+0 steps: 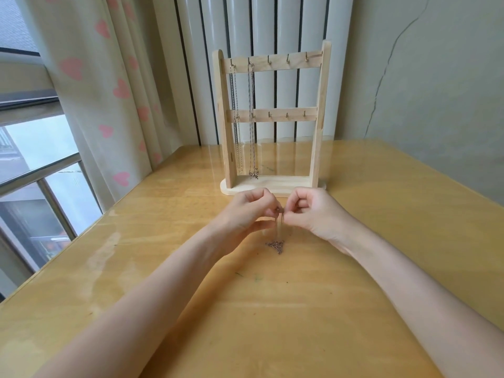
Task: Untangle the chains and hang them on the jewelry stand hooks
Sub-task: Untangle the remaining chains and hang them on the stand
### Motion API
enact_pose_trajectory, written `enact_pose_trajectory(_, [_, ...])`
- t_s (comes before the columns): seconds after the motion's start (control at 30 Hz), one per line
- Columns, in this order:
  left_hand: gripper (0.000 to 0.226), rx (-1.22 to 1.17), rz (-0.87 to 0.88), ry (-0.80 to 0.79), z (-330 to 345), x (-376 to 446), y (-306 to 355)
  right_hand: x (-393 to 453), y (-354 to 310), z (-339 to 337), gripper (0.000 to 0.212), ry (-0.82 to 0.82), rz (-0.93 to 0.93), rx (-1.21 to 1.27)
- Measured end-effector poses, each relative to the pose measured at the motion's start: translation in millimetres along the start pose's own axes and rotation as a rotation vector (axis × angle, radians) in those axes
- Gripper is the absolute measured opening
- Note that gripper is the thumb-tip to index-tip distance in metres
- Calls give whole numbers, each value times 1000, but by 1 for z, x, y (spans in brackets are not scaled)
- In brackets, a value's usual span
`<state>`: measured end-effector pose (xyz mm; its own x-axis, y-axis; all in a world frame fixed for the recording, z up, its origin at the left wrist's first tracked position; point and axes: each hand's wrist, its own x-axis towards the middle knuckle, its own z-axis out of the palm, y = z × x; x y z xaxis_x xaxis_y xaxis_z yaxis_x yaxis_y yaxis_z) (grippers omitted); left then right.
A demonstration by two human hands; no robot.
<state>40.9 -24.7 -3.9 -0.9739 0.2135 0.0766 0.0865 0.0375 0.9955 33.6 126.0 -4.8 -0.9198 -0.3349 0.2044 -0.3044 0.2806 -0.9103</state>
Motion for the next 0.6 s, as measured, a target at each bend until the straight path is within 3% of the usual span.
enact_pose_trajectory(0.1, [32, -107, -40, 62, -3, 1, 2, 0, 3, -4, 21, 60, -27, -146])
enact_pose_trajectory(0.3, [9, 15, 29, 15, -3, -2, 0, 0, 1, -12, 15, 92, 9, 151])
enact_pose_trajectory(0.6, [11, 74, 63, -8, -2, -3, 2, -1, -3, -12, 17, 75, -16, 252])
